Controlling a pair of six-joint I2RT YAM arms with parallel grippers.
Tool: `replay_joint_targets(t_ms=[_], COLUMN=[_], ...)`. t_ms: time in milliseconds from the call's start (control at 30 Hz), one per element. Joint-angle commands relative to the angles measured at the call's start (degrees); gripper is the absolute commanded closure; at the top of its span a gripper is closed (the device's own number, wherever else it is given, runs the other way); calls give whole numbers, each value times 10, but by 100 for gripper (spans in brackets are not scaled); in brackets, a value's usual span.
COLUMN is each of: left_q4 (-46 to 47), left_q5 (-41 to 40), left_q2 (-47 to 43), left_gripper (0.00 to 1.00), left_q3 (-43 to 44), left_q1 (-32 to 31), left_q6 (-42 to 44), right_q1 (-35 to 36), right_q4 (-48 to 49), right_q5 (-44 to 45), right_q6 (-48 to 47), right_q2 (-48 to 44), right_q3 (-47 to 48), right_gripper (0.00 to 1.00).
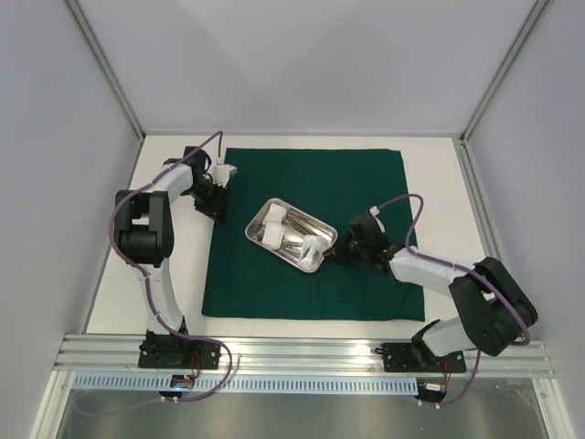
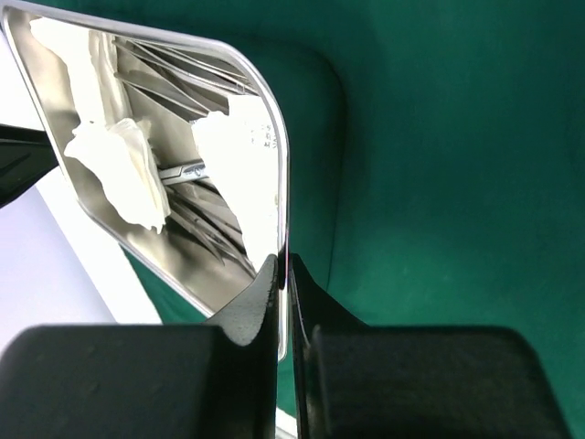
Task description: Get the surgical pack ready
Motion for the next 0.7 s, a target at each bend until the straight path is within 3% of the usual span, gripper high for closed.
replay_joint_targets(t_ms=[0, 100, 233, 333, 367, 433, 467, 567, 667], left_q4=[0, -1, -3, -3, -4, -3, -3, -4, -3], left_q5=[11, 12, 13, 16, 17, 18, 19, 21, 21], left_q2=[5, 5, 5, 4, 3, 2, 3, 5, 5], left_gripper=[49, 49, 49, 49, 49, 49, 49, 49, 49], left_q3=[0, 0, 0, -2, -2, -3, -5, -6, -5], left_q1=[0, 0, 0, 0, 0, 0, 0, 0, 0], left_q6=[-7, -7, -7, -5, -5, -2, -2, -1, -3], right_q1=[12, 15, 20, 20, 21, 20, 20, 14, -7], right_q4=[-6, 12, 18, 6, -7, -53, -69, -120, -189], right_q5=[1, -18, -49, -54, -49, -18, -7, 18, 26], right_q6=[62, 71, 58, 40, 31, -3, -15, -76, -128], right_q2=[-9, 0, 23, 15, 1, -20, -43, -80, -93], right_q3=[-28, -35, -22, -16, -12, -1, 9, 47, 84], right_gripper=[96, 95, 87, 73, 61, 52, 43, 31, 26])
